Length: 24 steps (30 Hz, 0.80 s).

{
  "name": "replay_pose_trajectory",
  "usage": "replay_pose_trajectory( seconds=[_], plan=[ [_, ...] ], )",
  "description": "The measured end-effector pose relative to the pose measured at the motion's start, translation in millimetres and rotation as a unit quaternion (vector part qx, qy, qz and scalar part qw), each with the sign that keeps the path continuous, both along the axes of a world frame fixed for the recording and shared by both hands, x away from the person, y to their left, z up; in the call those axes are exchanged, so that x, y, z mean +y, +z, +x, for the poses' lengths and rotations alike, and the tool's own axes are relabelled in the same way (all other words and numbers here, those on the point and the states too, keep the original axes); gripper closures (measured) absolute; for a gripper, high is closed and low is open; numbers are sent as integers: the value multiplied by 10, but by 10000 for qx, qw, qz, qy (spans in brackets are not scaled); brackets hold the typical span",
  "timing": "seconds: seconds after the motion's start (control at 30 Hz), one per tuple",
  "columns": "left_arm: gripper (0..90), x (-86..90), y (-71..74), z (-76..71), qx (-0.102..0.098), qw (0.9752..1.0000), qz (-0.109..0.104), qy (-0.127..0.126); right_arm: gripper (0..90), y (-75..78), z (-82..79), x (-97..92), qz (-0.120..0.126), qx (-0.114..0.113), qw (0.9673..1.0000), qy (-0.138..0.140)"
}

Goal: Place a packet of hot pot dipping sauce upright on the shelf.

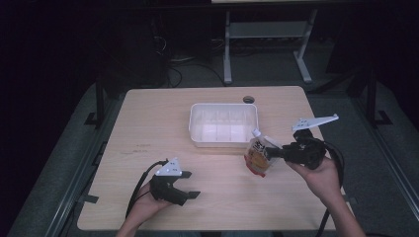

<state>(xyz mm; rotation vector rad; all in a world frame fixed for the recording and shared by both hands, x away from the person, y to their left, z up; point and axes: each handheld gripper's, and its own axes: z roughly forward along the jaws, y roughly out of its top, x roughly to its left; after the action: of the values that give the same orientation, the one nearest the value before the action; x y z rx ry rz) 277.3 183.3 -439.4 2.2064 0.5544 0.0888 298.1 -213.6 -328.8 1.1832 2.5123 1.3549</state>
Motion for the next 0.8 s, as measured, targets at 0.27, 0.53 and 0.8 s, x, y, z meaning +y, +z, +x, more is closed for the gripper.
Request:
replay_pose_trajectory(
  seconds=[0.27,0.53,0.8],
  plan=[
    [246,2,-14,-8,-15,10000,-4,6,884,192,139,77,-102,-133,9998,-62],
    [246,37,9,-18,-112,9998,-93,113,884,378,333,228,-255,-252,9993,-60],
    [244,58,11,-14,-144,9998,-88,130,884,509,551,378,-288,-323,9988,-215]
  ],
)
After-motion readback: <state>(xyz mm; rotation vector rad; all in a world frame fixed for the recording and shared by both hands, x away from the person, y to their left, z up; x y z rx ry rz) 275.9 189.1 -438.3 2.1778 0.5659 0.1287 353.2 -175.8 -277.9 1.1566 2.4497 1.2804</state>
